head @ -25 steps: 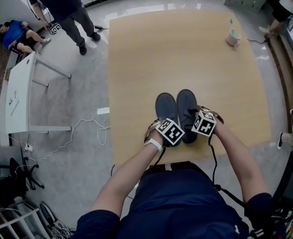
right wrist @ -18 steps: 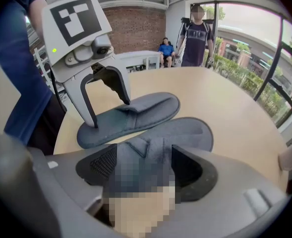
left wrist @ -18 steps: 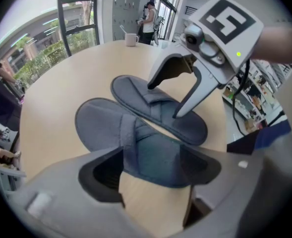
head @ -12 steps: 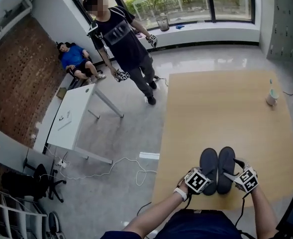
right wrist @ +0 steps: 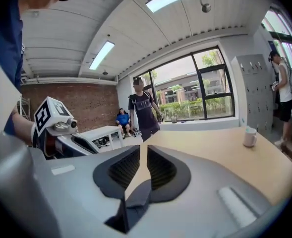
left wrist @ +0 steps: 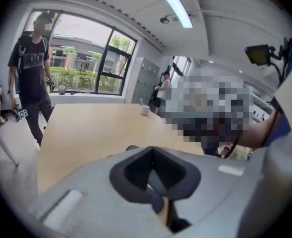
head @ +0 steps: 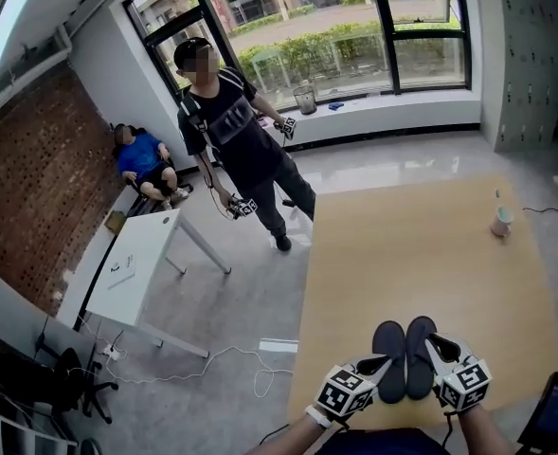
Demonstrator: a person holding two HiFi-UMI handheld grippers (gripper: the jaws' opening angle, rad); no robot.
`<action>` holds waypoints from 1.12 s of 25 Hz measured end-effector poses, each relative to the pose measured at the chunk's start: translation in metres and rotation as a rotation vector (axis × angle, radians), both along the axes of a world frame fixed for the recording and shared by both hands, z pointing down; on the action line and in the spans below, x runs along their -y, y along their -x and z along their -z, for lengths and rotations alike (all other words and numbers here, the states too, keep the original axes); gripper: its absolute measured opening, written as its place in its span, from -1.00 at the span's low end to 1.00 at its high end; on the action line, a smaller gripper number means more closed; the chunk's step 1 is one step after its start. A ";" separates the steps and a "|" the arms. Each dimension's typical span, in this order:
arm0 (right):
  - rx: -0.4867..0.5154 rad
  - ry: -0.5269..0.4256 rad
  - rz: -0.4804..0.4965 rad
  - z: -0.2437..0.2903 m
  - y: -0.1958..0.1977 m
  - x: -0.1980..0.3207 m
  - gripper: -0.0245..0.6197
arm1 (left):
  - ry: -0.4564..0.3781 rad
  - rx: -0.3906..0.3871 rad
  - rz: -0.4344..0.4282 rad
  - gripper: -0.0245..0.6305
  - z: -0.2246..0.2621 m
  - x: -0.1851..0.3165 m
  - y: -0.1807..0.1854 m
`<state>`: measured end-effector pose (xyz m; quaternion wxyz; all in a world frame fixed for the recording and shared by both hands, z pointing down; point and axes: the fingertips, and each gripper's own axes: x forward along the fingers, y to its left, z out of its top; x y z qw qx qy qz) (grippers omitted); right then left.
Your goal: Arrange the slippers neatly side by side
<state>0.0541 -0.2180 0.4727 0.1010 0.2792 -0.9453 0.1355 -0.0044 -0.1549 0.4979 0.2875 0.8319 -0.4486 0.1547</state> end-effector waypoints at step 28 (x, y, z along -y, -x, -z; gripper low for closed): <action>0.122 -0.173 -0.208 0.095 -0.036 -0.038 -0.89 | -0.359 0.006 0.050 -0.91 0.082 0.019 -0.050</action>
